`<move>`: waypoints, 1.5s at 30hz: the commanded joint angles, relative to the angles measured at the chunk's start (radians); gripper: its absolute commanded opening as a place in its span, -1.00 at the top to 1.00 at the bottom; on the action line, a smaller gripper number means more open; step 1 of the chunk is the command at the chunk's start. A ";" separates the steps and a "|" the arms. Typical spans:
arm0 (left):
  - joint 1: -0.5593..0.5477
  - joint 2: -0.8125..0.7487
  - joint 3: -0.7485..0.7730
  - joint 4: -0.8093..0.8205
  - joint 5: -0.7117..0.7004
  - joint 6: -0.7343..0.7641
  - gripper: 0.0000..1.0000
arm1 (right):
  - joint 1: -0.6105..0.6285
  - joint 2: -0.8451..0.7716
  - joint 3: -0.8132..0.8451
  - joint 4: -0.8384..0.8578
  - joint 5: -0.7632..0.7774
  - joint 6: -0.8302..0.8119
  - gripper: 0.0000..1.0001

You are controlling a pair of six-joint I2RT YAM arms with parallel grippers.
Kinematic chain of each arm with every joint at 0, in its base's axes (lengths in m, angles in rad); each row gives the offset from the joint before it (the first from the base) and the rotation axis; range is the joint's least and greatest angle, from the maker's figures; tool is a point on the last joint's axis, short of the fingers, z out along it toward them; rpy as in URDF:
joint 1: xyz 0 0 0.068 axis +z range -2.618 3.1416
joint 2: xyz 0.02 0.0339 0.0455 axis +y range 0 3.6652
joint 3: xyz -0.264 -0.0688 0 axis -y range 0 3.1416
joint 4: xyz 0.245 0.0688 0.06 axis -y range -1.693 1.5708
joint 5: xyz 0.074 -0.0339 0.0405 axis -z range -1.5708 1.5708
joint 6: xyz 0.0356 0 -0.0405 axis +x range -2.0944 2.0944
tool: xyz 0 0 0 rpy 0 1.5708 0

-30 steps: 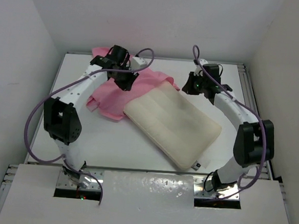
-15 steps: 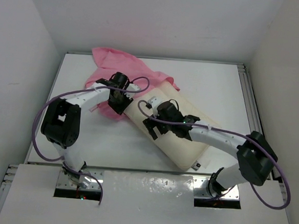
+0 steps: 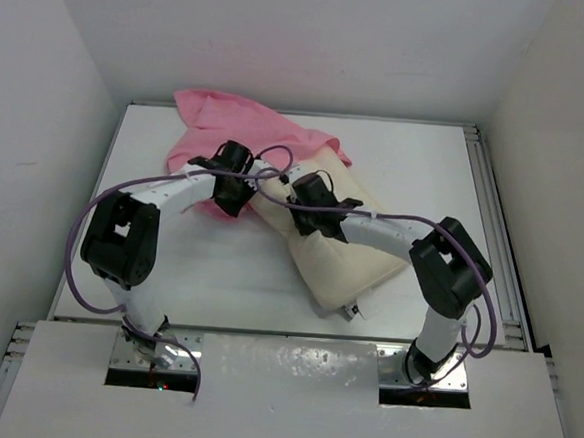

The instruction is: Put the pillow into the pillowcase

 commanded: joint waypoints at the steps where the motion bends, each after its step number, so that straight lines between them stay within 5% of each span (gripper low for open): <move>1: -0.002 -0.065 0.088 0.003 -0.010 0.030 1.00 | -0.084 -0.057 0.015 0.088 -0.104 0.073 1.00; 10: -0.108 -0.058 0.304 -0.181 0.082 0.085 1.00 | -0.178 -0.004 0.217 0.105 -0.151 0.135 1.00; 14: -0.174 -0.041 0.402 -0.326 0.234 0.183 1.00 | -0.199 0.036 0.258 0.111 -0.165 0.184 1.00; 18: -0.237 -0.032 0.373 -0.388 0.283 0.311 1.00 | -0.222 0.036 0.257 0.169 -0.184 0.242 1.00; 23: -0.190 -0.050 0.330 -0.445 0.384 0.361 1.00 | -0.262 0.004 0.182 0.250 -0.285 0.282 1.00; 24: -0.179 -0.052 0.348 -0.462 0.406 0.378 0.60 | -0.268 -0.007 0.132 0.269 -0.368 0.288 0.99; 25: -0.162 -0.055 0.359 -0.463 0.423 0.365 0.30 | -0.274 -0.016 0.107 0.287 -0.415 0.294 0.82; 26: -0.134 -0.053 0.370 -0.459 0.446 0.352 -0.05 | -0.290 -0.027 0.082 0.319 -0.465 0.306 0.09; 27: -0.117 -0.053 0.396 -0.456 0.453 0.336 -0.16 | -0.299 -0.039 0.055 0.332 -0.531 0.317 -0.23; 28: -0.091 -0.053 0.410 -0.437 0.453 0.325 -0.49 | -0.319 -0.071 0.001 0.350 -0.547 0.337 -0.53; 31: -0.051 -0.026 0.471 -0.361 0.405 0.248 -0.69 | -0.366 -0.157 -0.096 0.370 -0.564 0.345 -0.69; 33: -0.048 0.022 0.525 -0.255 0.340 0.159 -0.69 | -0.408 -0.186 -0.110 0.350 -0.560 0.319 -0.48; 34: -0.051 0.043 0.545 -0.217 0.273 0.127 -0.68 | -0.422 -0.203 -0.105 0.321 -0.556 0.310 -0.15; 35: -0.056 0.095 0.598 -0.183 0.242 0.072 -0.50 | -0.434 -0.206 -0.096 0.300 -0.552 0.307 0.72; 37: -0.073 0.154 0.646 -0.092 0.164 0.030 -0.08 | -0.477 -0.203 -0.047 0.240 -0.526 0.291 0.97; 38: -0.083 0.212 0.695 -0.063 0.132 0.006 0.17 | -0.492 -0.188 -0.026 0.220 -0.515 0.285 0.91; 39: -0.096 0.238 0.715 -0.010 0.104 0.001 0.17 | -0.506 -0.176 0.023 0.200 -0.498 0.279 0.14; 42: -0.131 0.332 0.772 0.104 0.009 -0.031 -0.41 | -0.582 -0.087 0.163 0.101 -0.432 0.258 -0.69; 45: -0.142 0.433 0.850 0.165 -0.088 -0.095 -0.69 | -0.641 0.017 0.278 0.059 -0.426 0.254 -0.89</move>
